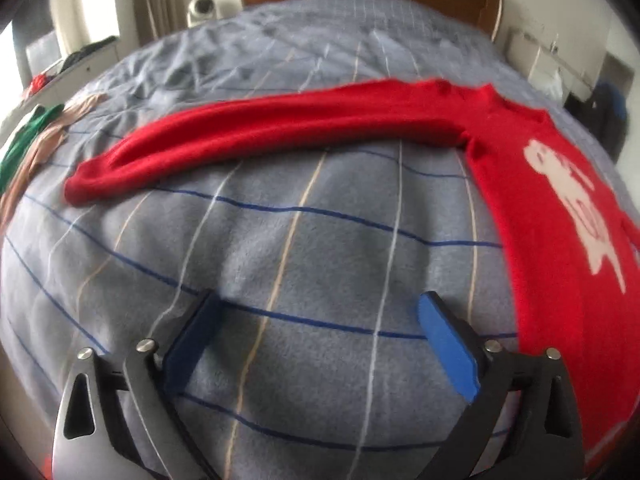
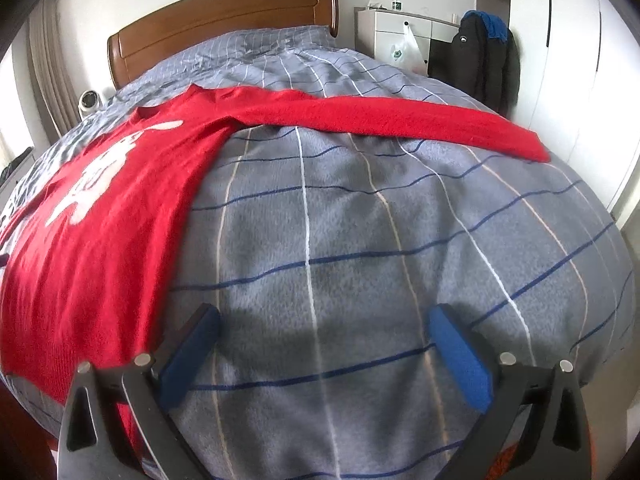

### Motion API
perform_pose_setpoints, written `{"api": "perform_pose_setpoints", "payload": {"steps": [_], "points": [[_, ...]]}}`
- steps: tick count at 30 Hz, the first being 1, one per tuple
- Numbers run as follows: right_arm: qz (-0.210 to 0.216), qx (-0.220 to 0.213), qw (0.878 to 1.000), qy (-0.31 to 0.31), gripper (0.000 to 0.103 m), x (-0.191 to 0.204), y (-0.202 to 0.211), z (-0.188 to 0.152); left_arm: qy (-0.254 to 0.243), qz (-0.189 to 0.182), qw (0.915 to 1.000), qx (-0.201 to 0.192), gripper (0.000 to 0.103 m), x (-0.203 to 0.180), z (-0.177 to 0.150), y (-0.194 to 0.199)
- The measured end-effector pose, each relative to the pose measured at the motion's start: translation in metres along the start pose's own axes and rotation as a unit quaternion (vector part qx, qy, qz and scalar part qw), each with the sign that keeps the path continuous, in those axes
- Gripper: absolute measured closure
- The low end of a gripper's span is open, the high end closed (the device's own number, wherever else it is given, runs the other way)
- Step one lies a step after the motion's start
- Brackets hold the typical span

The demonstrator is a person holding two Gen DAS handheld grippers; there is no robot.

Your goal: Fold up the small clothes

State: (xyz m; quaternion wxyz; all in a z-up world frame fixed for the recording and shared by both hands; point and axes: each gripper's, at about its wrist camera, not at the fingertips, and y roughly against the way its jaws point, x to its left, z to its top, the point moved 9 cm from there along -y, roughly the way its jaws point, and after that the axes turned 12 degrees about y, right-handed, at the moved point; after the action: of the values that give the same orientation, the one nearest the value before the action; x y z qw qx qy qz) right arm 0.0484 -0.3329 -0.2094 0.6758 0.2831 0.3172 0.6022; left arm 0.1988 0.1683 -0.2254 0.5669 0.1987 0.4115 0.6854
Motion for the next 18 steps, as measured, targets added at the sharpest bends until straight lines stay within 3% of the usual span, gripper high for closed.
{"api": "perform_pose_setpoints", "payload": {"steps": [7,12,16,18], "points": [[-0.004,-0.067,0.998,-0.011,0.0,-0.012,0.033,0.037,-0.014,0.009,0.9996,-0.022,0.0,-0.004,-0.004,-0.004],[-0.029,-0.071,0.997,-0.021,0.0,-0.032,0.005,0.059,-0.016,0.012,0.9995,-0.024,0.0,-0.003,-0.009,-0.001],[-0.034,-0.012,0.998,-0.059,0.0,-0.043,-0.036,0.027,-0.018,0.015,0.9994,-0.026,0.0,-0.003,-0.013,0.0],[-0.043,-0.036,0.997,-0.046,0.0,-0.041,-0.033,0.026,-0.017,0.014,0.9995,-0.024,0.0,-0.003,-0.013,0.0]]}}
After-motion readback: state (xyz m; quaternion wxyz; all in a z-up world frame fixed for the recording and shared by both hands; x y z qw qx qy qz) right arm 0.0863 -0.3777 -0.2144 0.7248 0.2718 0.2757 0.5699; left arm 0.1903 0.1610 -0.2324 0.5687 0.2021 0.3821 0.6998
